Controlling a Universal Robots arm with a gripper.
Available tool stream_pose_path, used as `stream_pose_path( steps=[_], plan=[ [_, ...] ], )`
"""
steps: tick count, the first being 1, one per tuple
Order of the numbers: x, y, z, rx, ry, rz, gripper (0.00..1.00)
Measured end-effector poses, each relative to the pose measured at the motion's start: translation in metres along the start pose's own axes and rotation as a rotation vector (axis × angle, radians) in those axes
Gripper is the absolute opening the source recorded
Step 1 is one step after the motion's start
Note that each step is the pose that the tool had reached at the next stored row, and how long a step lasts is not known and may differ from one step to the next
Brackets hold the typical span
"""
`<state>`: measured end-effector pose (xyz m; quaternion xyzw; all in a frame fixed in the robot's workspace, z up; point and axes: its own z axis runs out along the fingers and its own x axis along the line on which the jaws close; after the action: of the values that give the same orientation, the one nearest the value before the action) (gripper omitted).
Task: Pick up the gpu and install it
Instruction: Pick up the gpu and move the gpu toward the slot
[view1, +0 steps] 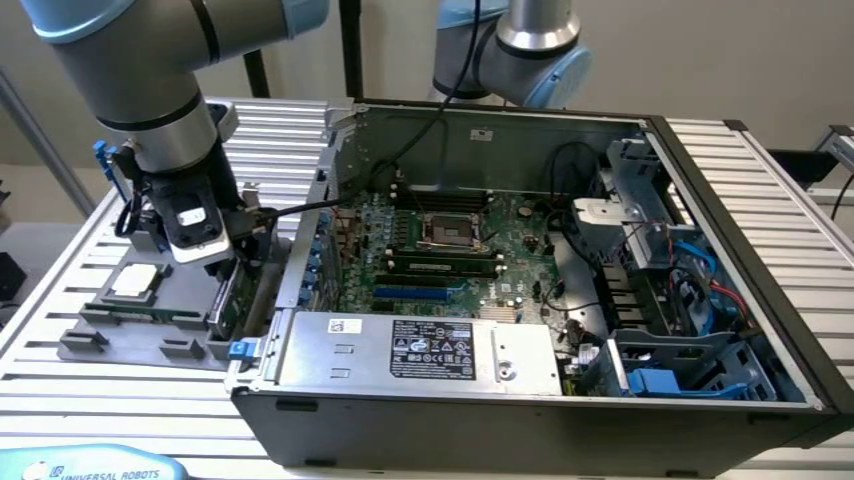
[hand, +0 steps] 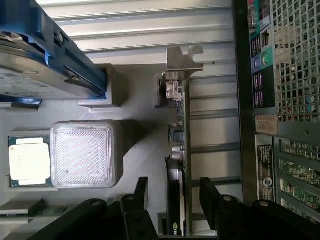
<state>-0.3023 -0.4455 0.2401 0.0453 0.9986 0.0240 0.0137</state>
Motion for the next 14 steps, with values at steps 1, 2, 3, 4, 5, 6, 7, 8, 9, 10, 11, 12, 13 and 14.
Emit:
stream_pose_path(
  steps=[1, 2, 3, 4, 5, 6, 7, 8, 9, 10, 11, 12, 13, 14],
  plan=[
    [0.0, 0.0001, 0.0, 0.0, 0.0, 0.001, 0.54],
    [0.0, 0.0002, 0.0001, 0.0, -0.0001, 0.001, 0.52],
    [0.0, 0.0003, 0.0001, 0.0001, 0.0, 0.001, 0.52],
    [0.0, 0.0005, 0.0005, 0.0, -0.0002, 0.001, 0.52],
    [0.0001, 0.0007, 0.0008, 0.0001, -0.0003, 0.001, 0.45],
    [0.0001, 0.0009, 0.0011, 0.0001, -0.0004, 0.002, 0.45],
    [0.0001, 0.001, 0.0015, 0.0001, -0.0006, 0.002, 0.45],
    [0.0002, 0.0012, 0.0018, 0.0, -0.001, 0.002, 0.45],
    [0.0002, 0.0015, 0.0022, -0.0001, -0.0015, 0.002, 0.43],
    [0.0003, 0.0017, 0.0025, -0.0001, -0.0018, 0.002, 0.43],
    [0.0003, 0.0019, 0.0029, -0.0001, -0.0022, 0.002, 0.43],
    [0.0003, 0.0021, 0.0031, 0.0, -0.0023, 0.002, 0.36],
    [0.0003, 0.0023, 0.0035, -0.0002, -0.0026, 0.002, 0.36],
    [0.0004, 0.0026, 0.0037, -0.0003, -0.0029, 0.002, 0.36]
  ],
)
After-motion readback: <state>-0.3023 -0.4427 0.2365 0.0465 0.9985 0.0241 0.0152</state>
